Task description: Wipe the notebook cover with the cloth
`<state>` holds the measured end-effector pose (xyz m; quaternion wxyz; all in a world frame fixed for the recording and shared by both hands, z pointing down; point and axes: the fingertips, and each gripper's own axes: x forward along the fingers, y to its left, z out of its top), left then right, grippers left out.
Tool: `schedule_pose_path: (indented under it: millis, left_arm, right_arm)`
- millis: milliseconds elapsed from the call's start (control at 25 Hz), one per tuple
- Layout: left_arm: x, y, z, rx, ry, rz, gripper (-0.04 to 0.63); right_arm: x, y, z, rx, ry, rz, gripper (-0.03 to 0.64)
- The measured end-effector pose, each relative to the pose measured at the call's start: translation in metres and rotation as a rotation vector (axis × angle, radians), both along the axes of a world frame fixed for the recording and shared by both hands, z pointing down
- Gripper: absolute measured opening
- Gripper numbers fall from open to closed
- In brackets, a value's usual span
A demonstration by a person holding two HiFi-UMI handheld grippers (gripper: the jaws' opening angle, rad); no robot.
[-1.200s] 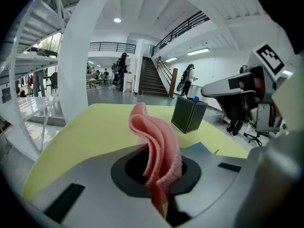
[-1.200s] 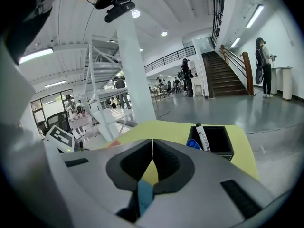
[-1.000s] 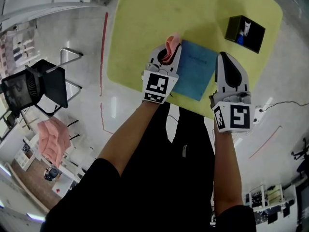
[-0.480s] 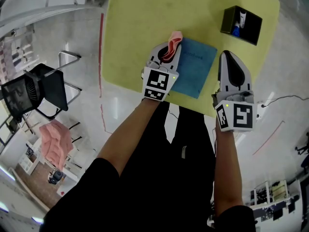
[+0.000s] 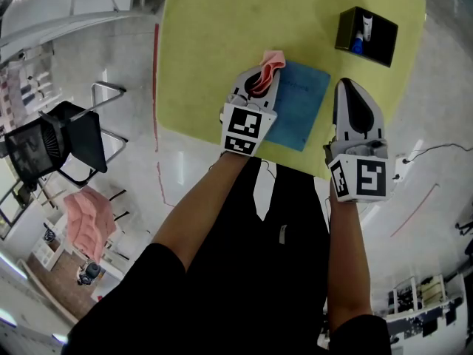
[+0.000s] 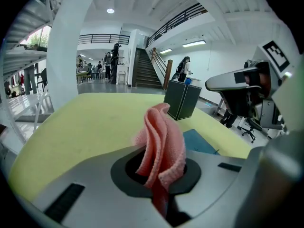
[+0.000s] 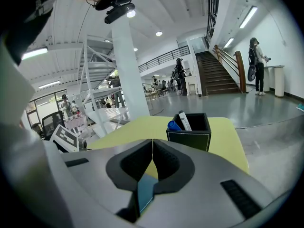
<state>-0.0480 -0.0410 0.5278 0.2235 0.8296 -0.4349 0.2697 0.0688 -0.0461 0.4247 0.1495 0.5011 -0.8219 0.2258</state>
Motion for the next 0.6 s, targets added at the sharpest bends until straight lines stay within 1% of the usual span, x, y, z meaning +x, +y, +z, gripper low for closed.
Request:
schedule_pose_path:
  millis: [160,320,600]
  left_arm:
    - [0.0089,0.0029,0.0004,-0.005,-0.003,0.016,0.023]
    - [0.0097,0.0032,0.001,-0.011,-0.018,0.003,0.023]
    - [0.0112,0.0034,-0.0004,-0.011,-0.074,-0.013,0.023]
  right_arm:
    - [0.0007,0.0027,0.0015,-0.009,-0.004,0.004,0.031]
    - [-0.0028,0.0056,0.0006,-0.011,0.033,-0.012,0.031]
    - [0.0043,0.0067,0.0006,-0.01,0.081,0.002,0.032]
